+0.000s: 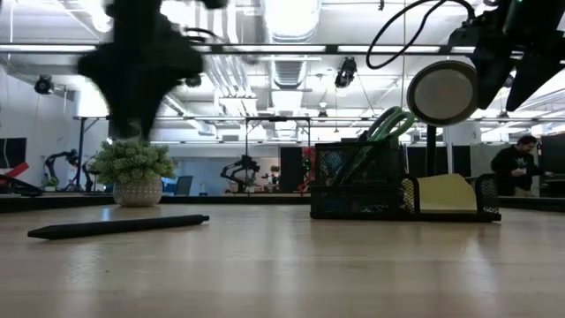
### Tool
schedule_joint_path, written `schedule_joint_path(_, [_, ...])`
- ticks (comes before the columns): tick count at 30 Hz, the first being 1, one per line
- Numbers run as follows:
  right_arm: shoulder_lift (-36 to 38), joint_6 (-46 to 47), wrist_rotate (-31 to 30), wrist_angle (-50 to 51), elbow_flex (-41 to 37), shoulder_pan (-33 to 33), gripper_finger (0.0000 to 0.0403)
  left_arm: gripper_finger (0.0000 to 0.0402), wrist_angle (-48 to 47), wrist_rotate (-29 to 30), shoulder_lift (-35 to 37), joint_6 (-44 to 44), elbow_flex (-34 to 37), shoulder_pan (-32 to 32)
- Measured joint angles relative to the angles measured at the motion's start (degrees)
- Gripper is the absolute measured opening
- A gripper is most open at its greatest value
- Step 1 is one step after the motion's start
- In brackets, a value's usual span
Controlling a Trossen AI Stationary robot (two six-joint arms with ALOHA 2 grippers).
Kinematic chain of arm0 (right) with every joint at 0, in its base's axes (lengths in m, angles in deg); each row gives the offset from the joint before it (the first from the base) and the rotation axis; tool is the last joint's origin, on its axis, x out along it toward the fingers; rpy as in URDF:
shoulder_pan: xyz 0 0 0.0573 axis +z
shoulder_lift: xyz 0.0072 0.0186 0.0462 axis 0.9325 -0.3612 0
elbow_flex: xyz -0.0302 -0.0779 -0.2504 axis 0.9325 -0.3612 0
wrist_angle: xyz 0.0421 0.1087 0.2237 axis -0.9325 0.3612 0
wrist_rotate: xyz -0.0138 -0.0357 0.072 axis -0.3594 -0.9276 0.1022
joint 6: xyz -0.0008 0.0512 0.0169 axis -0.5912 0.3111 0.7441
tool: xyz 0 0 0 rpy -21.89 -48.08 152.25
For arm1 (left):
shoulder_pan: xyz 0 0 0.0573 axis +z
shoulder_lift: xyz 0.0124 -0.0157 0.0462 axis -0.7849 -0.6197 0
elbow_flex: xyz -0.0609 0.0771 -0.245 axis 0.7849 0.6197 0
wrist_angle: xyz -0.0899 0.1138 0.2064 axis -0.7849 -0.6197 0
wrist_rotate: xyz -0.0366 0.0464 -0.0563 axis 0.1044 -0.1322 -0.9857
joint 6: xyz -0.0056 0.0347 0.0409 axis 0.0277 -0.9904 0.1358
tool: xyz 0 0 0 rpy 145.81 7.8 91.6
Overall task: Pick and place office supplies into organizer
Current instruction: Put the yellow binder clip into the black mesh organizer
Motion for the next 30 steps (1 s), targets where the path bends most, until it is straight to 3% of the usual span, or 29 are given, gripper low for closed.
schedule_joint_path(2, [0.0,-0.1,0.0,-0.2,-0.1,0.0,0.0219,0.0193,-0.9,-1.1,3.0,6.7,3.5,-3.0])
schedule_joint_path(9, [0.0,-2.6,0.0,-1.0,-0.2,0.0,0.0219,0.0187,9.9,-7.7,13.0,28.3,20.0,-11.1])
schedule_joint_path(12, [0.0,-3.4,0.0,-1.8,-0.2,0.0,0.0219,0.0187,17.4,-8.3,16.1,29.3,25.1,-14.0])
schedule_joint_path(17, [0.0,-4.1,0.0,-2.4,-0.2,0.0,0.0219,0.0186,17.4,-11.2,16.8,30.0,29.7,-17.1])
schedule_joint_path(30, [0.0,-4.3,0.0,-3.3,-0.3,0.0,0.0219,0.0186,23.4,-12.6,13.5,24.6,33.3,-18.2])
